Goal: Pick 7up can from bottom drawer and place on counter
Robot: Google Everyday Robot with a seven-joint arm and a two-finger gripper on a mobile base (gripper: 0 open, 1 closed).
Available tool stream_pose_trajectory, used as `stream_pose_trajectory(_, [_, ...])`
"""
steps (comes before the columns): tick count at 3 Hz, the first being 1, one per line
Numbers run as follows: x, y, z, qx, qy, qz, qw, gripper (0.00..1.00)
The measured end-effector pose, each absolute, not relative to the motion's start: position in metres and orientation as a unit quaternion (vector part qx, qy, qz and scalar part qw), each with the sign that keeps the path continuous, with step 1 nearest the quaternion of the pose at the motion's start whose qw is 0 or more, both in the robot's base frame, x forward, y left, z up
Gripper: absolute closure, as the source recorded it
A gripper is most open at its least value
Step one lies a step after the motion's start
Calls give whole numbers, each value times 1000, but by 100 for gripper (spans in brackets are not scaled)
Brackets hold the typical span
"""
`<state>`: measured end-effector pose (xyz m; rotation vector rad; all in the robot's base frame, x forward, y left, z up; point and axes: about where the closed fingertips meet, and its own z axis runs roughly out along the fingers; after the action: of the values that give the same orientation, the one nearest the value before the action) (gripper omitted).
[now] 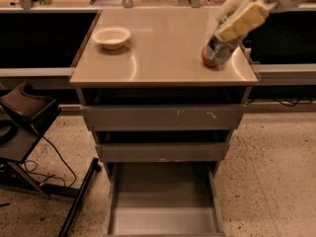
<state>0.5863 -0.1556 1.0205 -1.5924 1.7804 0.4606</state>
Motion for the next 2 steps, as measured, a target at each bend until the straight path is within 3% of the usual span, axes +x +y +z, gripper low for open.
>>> stream_pose_trajectory(2, [622, -129, 1040, -623, 664, 162, 381, 100])
